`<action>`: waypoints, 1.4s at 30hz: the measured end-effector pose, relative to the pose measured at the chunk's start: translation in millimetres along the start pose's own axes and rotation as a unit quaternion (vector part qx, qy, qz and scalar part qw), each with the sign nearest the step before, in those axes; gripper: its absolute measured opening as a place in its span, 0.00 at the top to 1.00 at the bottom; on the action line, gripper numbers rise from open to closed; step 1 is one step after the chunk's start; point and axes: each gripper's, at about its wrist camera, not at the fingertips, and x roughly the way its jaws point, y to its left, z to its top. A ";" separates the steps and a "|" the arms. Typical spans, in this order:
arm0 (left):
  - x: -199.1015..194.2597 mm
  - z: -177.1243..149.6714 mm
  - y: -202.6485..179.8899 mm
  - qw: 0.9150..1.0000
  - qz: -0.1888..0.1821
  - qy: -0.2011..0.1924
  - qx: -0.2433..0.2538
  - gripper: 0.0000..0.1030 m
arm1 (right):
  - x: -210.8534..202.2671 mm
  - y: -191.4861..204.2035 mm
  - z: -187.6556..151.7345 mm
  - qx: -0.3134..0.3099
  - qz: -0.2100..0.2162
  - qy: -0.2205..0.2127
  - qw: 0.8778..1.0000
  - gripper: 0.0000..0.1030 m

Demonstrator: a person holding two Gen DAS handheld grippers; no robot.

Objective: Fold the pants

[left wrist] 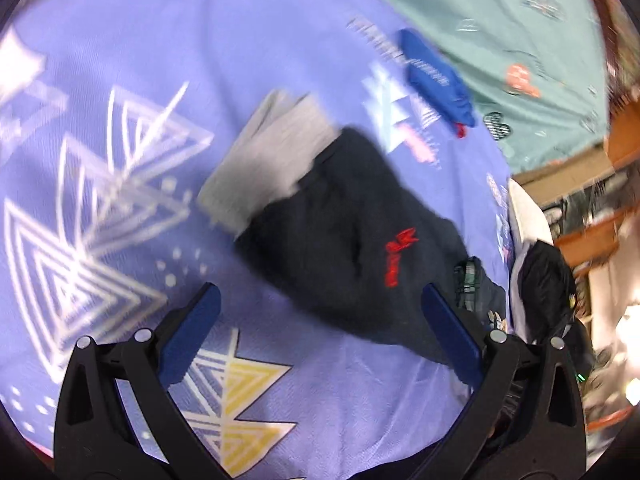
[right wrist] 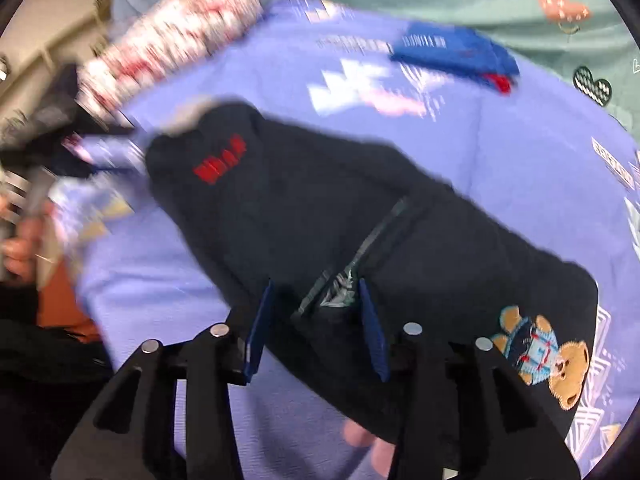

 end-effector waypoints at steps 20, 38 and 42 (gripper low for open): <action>50.7 16.9 8.9 0.980 -0.060 -0.026 -0.188 0.69 | -85.8 -115.9 -48.3 0.162 0.010 -0.155 0.974 0.53; 102.5 -125.0 -290.1 0.901 0.013 0.037 0.433 0.68 | -140.6 -184.4 -74.4 0.251 0.026 -0.204 0.946 0.21; 126.3 -157.1 -299.5 0.855 0.041 0.053 0.514 0.45 | -123.8 -187.3 -71.2 0.267 0.090 -0.158 0.946 0.09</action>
